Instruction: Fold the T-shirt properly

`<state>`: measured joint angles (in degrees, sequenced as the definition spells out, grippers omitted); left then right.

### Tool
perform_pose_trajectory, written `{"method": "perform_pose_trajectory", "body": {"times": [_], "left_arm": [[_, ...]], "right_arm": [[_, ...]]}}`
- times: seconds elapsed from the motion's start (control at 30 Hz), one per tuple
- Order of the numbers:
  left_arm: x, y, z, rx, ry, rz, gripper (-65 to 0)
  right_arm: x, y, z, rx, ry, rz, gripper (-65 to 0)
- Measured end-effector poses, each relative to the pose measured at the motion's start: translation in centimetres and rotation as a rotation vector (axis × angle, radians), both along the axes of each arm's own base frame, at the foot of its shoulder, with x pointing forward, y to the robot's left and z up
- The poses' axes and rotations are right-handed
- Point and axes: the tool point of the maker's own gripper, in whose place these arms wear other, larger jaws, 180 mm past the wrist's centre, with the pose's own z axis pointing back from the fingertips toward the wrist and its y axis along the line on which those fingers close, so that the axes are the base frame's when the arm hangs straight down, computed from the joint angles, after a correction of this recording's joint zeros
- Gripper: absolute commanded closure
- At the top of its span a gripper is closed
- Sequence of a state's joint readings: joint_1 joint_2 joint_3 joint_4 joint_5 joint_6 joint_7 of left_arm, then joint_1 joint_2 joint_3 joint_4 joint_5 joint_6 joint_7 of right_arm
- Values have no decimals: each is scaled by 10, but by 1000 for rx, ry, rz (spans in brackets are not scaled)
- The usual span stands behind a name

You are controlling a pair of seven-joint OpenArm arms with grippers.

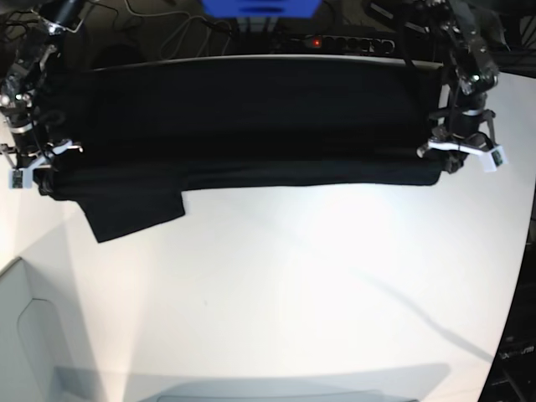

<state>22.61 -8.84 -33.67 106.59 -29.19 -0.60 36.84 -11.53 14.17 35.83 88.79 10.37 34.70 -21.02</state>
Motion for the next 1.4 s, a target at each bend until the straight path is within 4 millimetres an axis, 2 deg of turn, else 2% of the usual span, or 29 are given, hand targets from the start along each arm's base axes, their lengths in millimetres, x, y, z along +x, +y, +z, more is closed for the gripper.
{"method": "perform_pose_trajectory", "body": {"times": [0.1, 0.3, 0.43, 0.63, 0.77, 0.93, 1.1, 1.17, 1.3, 1.4], "left_arm": [[-10, 0, -7, 1, 29, 2, 0], [-13, -1, -10, 0, 38, 2, 0], [-18, 1, -21, -19, 66, 17, 0], [-29, 3, -33, -23, 102, 25, 0], [-29, 4, -34, -24, 104, 26, 0], [-30, 4, -36, -27, 109, 28, 0], [-36, 6, -51, -48, 145, 43, 0], [-38, 7, -55, -52, 156, 48, 0], [-37, 6, -54, -52, 154, 46, 0], [-36, 6, -52, -50, 149, 44, 0]], "right_arm": [[-10, 1, -2, -13, 19, 8, 0], [-27, 9, 8, -59, 25, 41, 0], [-35, 15, 11, -68, 27, 53, 0], [-50, 10, -19, -18, 102, 18, 0], [-60, 8, -37, 9, 147, -1, 0], [-59, 9, -39, 12, 150, 2, 0], [-59, 9, -39, 12, 151, 3, -1], [-59, 10, -39, 13, 151, 4, -61], [-60, 8, -37, 2, 156, 2, -235], [-59, 2, -16, -39, 116, -3, -319]]}}
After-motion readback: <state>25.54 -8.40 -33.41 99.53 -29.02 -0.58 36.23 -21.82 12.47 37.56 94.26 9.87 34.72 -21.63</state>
